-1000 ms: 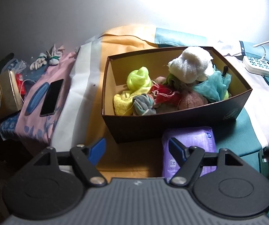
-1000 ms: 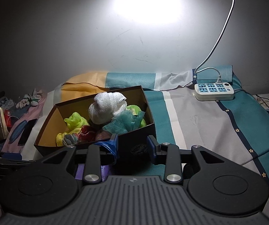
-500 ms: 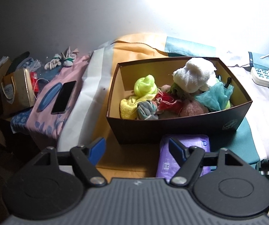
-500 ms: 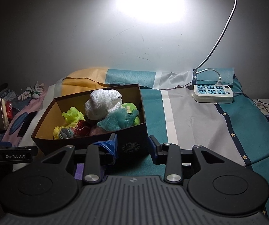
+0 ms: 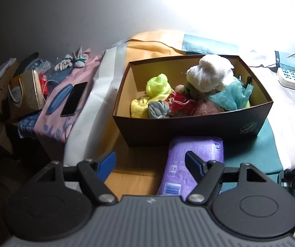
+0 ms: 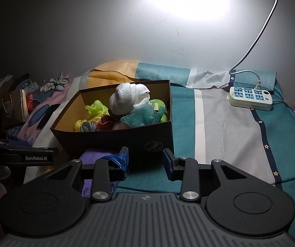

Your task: Organize soft objects

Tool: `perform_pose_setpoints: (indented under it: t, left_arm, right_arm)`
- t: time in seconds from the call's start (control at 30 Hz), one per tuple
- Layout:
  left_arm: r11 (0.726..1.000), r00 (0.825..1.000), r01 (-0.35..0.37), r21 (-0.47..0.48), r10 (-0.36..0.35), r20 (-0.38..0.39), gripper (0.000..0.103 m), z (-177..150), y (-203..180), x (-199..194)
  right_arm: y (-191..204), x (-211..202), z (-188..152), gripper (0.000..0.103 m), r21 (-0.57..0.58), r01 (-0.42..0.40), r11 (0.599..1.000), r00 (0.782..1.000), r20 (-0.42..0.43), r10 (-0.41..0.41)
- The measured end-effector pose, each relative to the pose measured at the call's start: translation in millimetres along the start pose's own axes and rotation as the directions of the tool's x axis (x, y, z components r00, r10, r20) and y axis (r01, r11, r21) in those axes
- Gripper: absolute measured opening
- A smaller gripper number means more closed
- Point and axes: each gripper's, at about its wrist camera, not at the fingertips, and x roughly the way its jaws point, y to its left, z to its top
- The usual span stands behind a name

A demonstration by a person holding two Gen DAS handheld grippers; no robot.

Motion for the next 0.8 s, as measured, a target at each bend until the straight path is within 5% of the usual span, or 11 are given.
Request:
perform_pose_setpoints:
  t: [0.33,0.8]
  left_arm:
    - [0.993,0.993,-0.109,0.040,0.107,0.039,0.075,3,11,-3]
    - [0.998,0.996,-0.044,0.043,0.041,0.077,0.075,31,43,1]
  right_arm:
    - [-4,2,-5,0.020,-0.025,-0.036,0.999,0.999,-0.007,0.036]
    - [32,14,17,0.022,0.020,0.082,0.996,0.997,0.000,-0.082]
